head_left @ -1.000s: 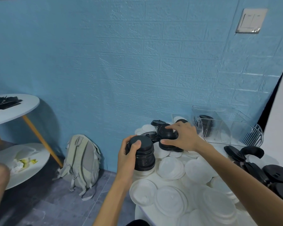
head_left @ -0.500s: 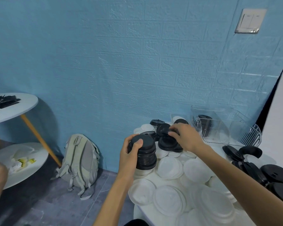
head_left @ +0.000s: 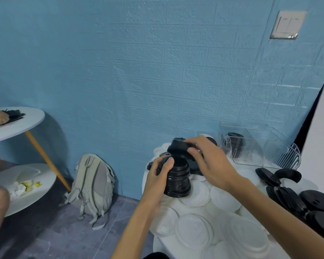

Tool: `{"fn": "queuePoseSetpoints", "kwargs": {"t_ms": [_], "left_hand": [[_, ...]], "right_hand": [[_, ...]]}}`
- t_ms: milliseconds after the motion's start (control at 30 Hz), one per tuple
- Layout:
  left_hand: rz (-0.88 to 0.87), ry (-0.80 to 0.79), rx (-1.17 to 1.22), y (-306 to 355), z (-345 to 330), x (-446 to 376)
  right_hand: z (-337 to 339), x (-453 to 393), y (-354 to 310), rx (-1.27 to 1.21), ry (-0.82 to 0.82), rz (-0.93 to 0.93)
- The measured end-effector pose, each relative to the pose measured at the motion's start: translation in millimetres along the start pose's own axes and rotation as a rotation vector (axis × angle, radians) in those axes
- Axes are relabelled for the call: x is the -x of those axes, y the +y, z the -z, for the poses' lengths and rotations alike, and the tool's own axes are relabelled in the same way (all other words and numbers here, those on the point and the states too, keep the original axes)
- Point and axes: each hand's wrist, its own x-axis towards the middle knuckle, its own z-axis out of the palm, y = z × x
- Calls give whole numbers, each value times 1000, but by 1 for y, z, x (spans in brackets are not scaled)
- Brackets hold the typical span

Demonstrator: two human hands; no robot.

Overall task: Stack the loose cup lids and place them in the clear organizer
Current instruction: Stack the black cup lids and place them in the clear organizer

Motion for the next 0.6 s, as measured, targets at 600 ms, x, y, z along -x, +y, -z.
{"fn": "queuePoseSetpoints", "kwargs": {"t_ms": [600], "left_hand": [[24,-135,-71,10,-15,6]], "right_hand": [[-6,19,-5,-119,-106,133]]}}
